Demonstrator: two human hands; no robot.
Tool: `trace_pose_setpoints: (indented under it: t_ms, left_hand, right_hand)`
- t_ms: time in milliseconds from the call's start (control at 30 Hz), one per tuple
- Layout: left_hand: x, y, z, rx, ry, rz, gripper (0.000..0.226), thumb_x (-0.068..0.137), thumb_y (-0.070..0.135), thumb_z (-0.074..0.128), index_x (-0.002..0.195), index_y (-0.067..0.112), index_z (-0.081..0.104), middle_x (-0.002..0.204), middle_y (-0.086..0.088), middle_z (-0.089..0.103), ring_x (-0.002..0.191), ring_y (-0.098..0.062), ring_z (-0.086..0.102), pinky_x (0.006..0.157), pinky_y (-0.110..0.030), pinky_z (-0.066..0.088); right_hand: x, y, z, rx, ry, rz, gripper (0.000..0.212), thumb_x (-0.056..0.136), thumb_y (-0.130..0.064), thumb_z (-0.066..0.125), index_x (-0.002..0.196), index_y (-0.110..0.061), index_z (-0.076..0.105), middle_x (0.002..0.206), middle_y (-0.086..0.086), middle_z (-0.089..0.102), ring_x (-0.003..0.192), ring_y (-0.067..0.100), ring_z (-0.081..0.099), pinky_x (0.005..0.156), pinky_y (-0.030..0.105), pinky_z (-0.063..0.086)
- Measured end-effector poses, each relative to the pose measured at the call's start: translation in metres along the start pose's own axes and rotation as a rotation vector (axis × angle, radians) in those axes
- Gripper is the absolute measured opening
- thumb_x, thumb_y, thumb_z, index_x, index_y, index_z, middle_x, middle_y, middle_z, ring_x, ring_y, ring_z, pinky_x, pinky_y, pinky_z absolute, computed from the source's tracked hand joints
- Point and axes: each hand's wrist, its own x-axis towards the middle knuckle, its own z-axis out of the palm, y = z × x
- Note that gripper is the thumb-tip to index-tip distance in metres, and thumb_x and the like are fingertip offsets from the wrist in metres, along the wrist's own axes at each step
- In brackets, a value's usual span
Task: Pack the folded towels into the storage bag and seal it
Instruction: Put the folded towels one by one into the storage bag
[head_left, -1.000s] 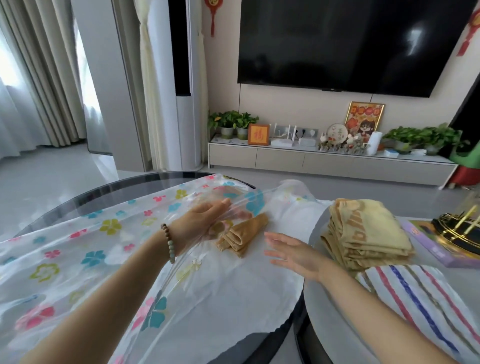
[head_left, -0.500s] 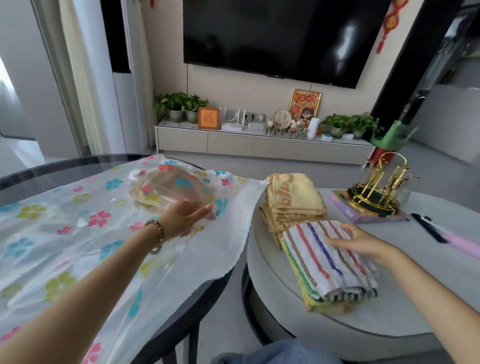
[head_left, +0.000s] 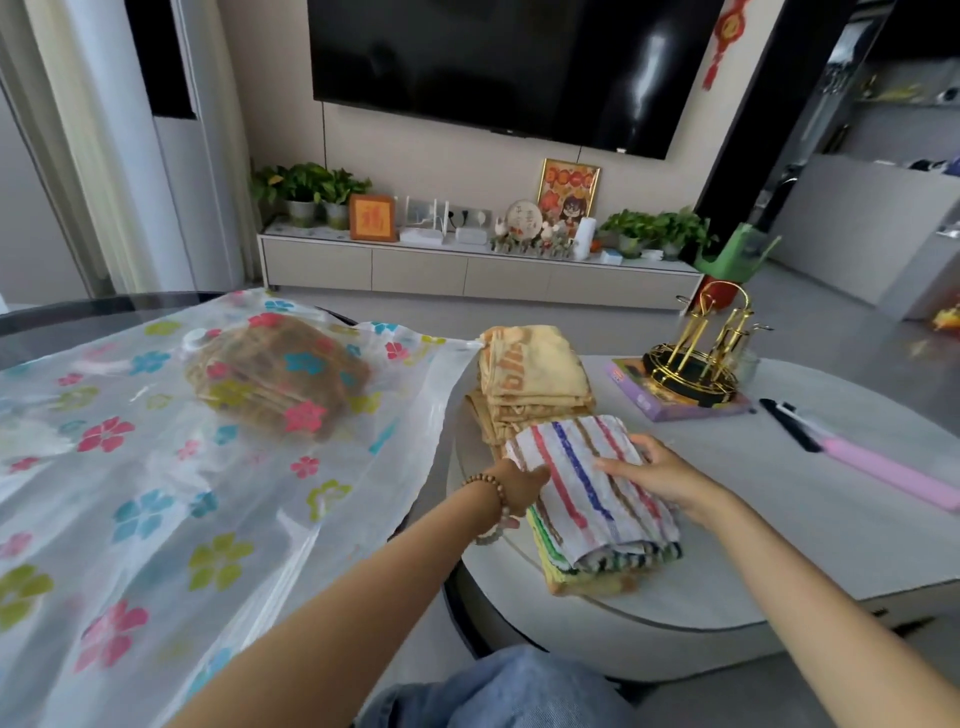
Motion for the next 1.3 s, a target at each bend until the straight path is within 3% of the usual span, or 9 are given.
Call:
trace_pose_setpoints:
  t_ms: [233,400,500,600,767,900,1000,1133,1300]
  left_hand:
    - [0.024,0.001,0.015,-0.688,-0.008,-0.080,0.022,0.082,0.025,0.068,0.084,0.009,0.053,0.072,-0.005,0.055,0.060,-0.013,0.051,0.058,-0.022,0.048]
    - [0.020,0.018,0.035,-0.673,-0.070,0.182,0.080,0.063,0.035,0.082,0.128,0.007,0.046,0.126,-0.014,0.059,0.107,-0.030,0.062,0.092,-0.044,0.052]
    - [0.013,0.026,0.034,-0.755,-0.089,0.305,0.044,0.088,0.017,0.060,0.128,0.006,0.046,0.126,-0.018,0.057,0.111,-0.033,0.059,0.092,-0.044,0.052]
    - [0.005,0.030,0.010,-0.748,-0.198,0.384,0.049,0.086,0.021,0.061,0.130,0.007,0.044,0.124,-0.018,0.060,0.102,-0.030,0.063,0.082,-0.040,0.057]
    - [-0.018,0.033,-0.038,-0.525,-0.001,0.427,0.046,0.081,0.032,0.067,0.121,0.017,0.051,0.110,-0.009,0.067,0.096,-0.026,0.067,0.082,-0.042,0.057]
    - [-0.022,0.004,-0.070,-0.262,0.459,0.487,0.033,0.090,0.037,0.053,0.115,0.016,0.052,0.111,-0.005,0.064,0.089,-0.016,0.063,0.076,-0.028,0.054]
    - [-0.021,-0.042,-0.097,0.009,0.703,0.385,0.048,0.088,0.045,0.051,0.125,0.014,0.047,0.127,-0.006,0.055,0.109,-0.022,0.055,0.089,-0.032,0.045]
    - [-0.016,-0.101,-0.107,0.689,0.468,0.058,0.098,0.072,0.071,0.053,0.146,0.021,0.013,0.156,-0.001,0.017,0.142,-0.032,0.018,0.115,-0.048,0.020]
    - [-0.011,-0.138,-0.104,0.751,0.346,-0.008,0.109,0.068,0.073,0.055,0.148,0.025,-0.003,0.159,-0.001,0.001,0.145,-0.032,0.002,0.117,-0.050,0.007]
  right_hand:
    - [0.005,0.013,-0.002,0.032,0.110,-0.015,0.089,0.064,-0.055,0.076,0.137,-0.021,0.038,0.135,0.003,0.048,0.117,0.022,0.054,0.099,0.043,0.047]
    - [0.002,0.009,-0.006,0.114,0.123,-0.042,0.066,0.077,-0.057,0.061,0.128,-0.016,0.049,0.121,0.006,0.059,0.099,0.017,0.061,0.075,0.027,0.051]
    - [-0.009,-0.001,-0.010,0.204,0.064,-0.131,0.058,0.075,-0.061,0.059,0.116,-0.020,0.061,0.114,0.005,0.068,0.096,0.014,0.066,0.078,0.024,0.050]
    - [-0.014,-0.014,-0.013,0.317,-0.061,-0.197,0.089,0.049,-0.077,0.069,0.121,-0.024,0.061,0.113,0.001,0.071,0.102,0.013,0.067,0.084,0.026,0.052]
    - [-0.017,-0.039,0.018,0.630,-0.373,-0.116,0.066,0.048,-0.054,0.084,0.104,-0.021,0.071,0.111,0.010,0.072,0.100,0.022,0.069,0.073,0.031,0.058]
    - [-0.005,-0.045,0.051,0.670,-0.217,-0.063,0.058,0.069,-0.035,0.074,0.122,-0.013,0.062,0.116,0.013,0.069,0.105,0.026,0.067,0.087,0.038,0.053]
    - [-0.001,-0.042,0.062,0.667,-0.115,-0.067,0.057,0.066,-0.030,0.075,0.119,-0.013,0.062,0.109,0.010,0.072,0.099,0.025,0.068,0.081,0.036,0.053]
    - [0.002,-0.036,0.072,0.678,-0.119,-0.049,0.035,0.078,-0.024,0.069,0.112,-0.016,0.064,0.105,0.008,0.071,0.096,0.022,0.067,0.076,0.034,0.052]
    - [0.003,-0.037,0.083,0.682,-0.165,-0.036,0.035,0.076,-0.025,0.069,0.109,-0.017,0.064,0.104,0.006,0.072,0.096,0.021,0.068,0.075,0.033,0.051]
